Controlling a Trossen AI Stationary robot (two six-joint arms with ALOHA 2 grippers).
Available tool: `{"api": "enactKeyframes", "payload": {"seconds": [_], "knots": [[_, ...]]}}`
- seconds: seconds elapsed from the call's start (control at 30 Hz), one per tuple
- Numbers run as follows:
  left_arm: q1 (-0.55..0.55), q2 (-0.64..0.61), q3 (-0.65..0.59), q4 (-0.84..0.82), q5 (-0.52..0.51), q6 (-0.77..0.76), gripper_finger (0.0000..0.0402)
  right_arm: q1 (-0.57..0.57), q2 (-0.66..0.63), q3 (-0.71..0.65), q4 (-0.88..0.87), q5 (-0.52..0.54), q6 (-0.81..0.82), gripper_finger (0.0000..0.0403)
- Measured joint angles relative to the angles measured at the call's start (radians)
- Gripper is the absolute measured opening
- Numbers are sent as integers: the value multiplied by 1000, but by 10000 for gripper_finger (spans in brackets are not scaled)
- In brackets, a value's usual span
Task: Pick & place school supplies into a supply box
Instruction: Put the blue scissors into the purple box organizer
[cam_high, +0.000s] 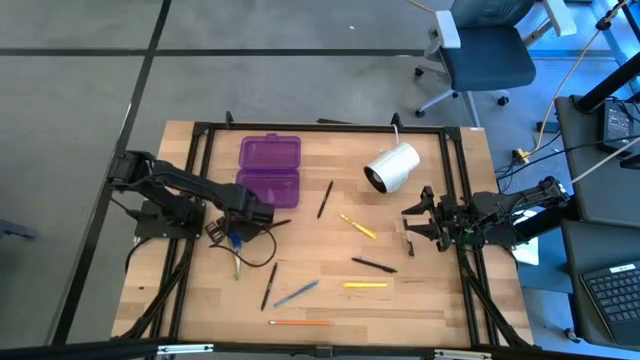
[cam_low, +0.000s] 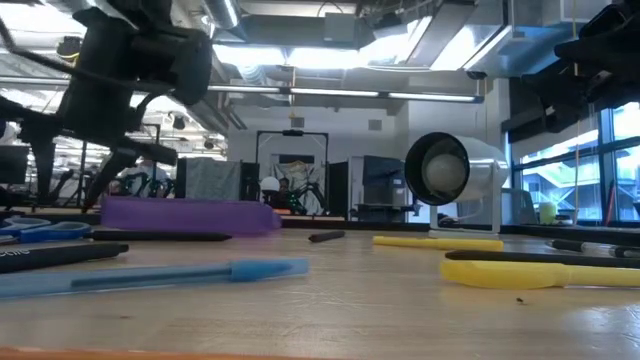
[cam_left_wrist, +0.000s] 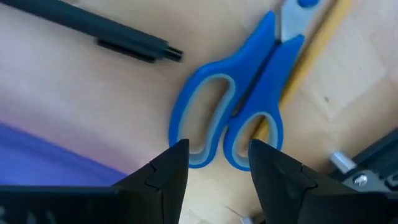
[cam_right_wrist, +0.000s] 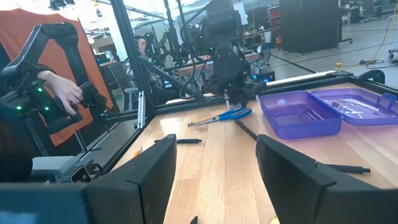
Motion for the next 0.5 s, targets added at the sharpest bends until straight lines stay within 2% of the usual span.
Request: {"api": "enactKeyframes", "payload": {"seconds": [0.2, 0.5], "knots": [[-13, 10, -56, 10, -8, 36, 159, 0, 0, 0, 0, 0, 0, 225], [-23, 10, -59, 103, -7, 33, 149, 0, 0, 0, 0, 0, -2, 225]]}}
